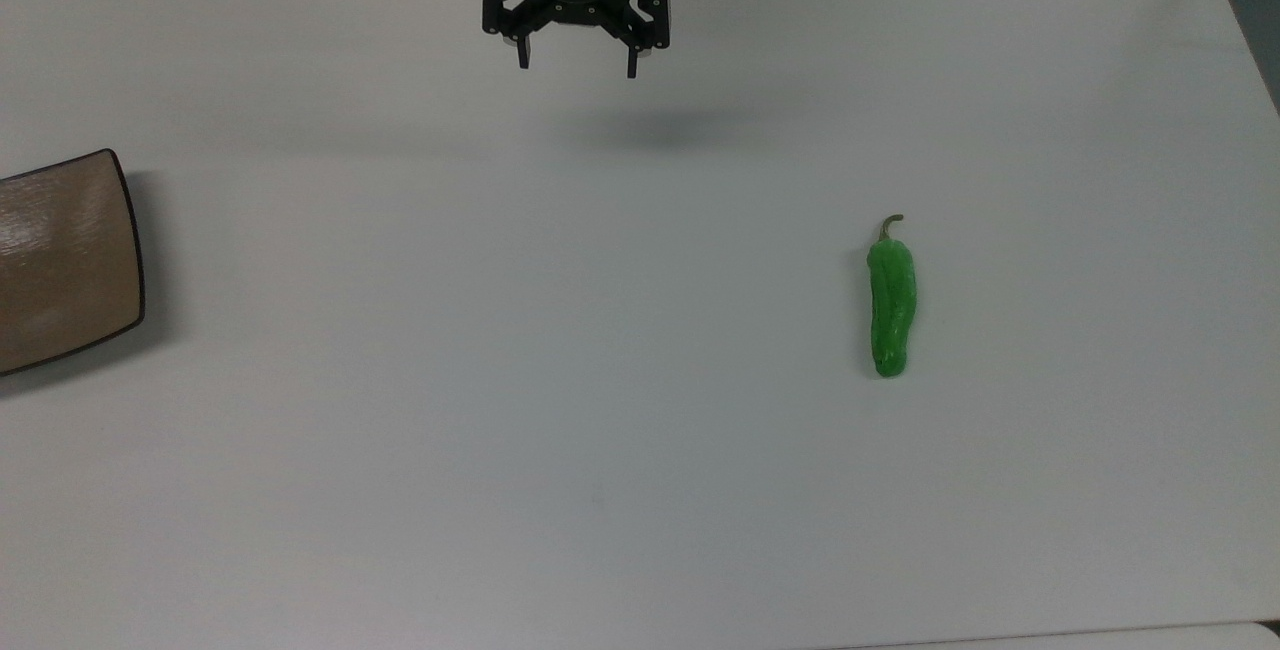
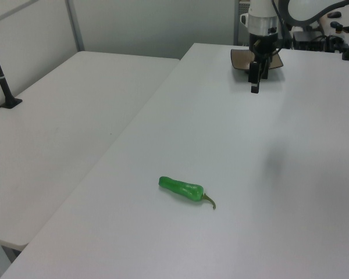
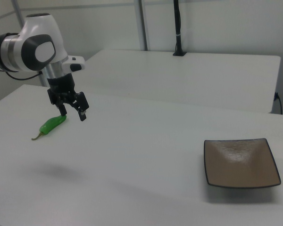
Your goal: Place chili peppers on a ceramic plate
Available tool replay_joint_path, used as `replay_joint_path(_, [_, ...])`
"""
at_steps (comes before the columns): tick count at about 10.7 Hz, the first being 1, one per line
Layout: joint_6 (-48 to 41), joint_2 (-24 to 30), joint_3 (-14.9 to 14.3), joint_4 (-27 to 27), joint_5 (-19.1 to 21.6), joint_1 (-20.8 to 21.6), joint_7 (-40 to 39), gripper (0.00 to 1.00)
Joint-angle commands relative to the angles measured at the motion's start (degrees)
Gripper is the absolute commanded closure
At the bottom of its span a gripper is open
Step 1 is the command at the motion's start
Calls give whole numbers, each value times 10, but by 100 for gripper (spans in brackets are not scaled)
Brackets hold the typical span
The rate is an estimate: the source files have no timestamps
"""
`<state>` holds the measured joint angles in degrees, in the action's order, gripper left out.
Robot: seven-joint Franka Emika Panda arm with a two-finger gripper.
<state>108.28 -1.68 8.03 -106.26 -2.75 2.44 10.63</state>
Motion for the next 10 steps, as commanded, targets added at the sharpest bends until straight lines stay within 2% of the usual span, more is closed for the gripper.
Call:
replay_joint_path(1, [16,-5,-15,-3,10,5,-27,0])
replay_joint_path(7, [16,-9,-15,5,13,7,-22,0])
replay_joint_path(8, [17,-10,-14,13,16,8,-18,0])
replay_joint_path(10, [18,-45,-8,67,47,12,1,0])
